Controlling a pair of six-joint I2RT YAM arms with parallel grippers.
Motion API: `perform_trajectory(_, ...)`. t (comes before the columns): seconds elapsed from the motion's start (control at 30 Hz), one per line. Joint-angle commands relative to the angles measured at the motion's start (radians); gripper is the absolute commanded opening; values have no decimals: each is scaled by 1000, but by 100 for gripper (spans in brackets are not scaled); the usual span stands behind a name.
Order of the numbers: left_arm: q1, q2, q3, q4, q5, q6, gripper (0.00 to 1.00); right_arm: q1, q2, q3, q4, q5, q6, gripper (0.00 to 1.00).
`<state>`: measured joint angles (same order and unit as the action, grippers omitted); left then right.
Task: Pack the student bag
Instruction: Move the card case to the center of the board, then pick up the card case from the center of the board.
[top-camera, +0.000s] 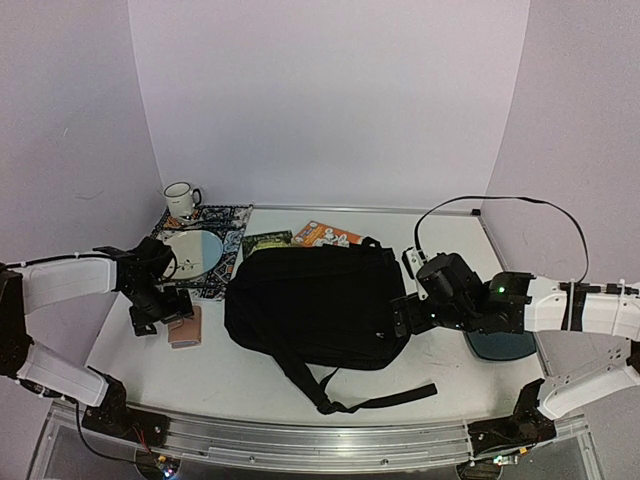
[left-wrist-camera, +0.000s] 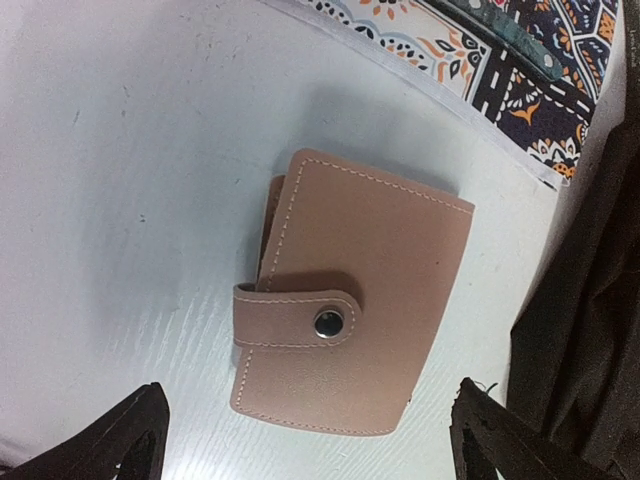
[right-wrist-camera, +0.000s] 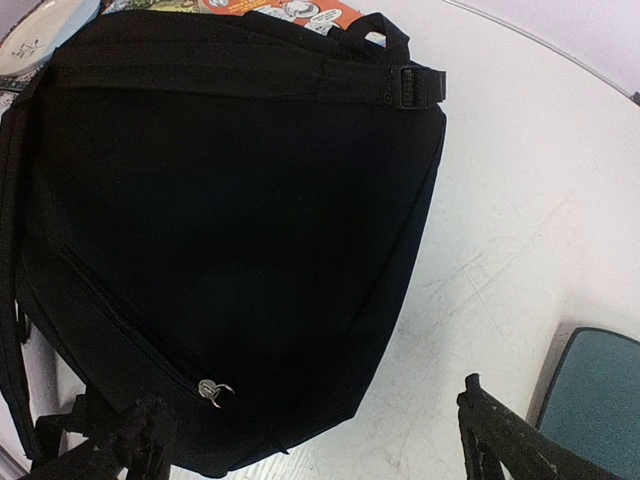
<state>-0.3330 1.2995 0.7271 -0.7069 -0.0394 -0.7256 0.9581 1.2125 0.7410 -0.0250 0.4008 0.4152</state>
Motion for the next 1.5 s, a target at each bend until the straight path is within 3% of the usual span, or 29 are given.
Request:
perform_trajectory(0.0,-42,43,69,-45,-120,-31,99,-4,-13,2,-4,3,1,98)
perform_trajectory(0.33,-99,202,153,-36,-178,-17,100,-4,-12,13,-5,0,-8,98)
perform_trajectory(0.67,-98,322,115,72,-68,23,99,-4,-1,24,-5,-5,-15,98)
perform_trajectory(0.83,-98,347,97,95,-49,31,93,-4,14,34,-5,-15,-17,98)
perform_trajectory(1.1,-98,270,64,96,0,34,78,-4,53,74,5,-64,-24,98)
perform_trajectory(1.47,-157,96,113,96,107,20,76,-4,137,192,100,-260,9,98)
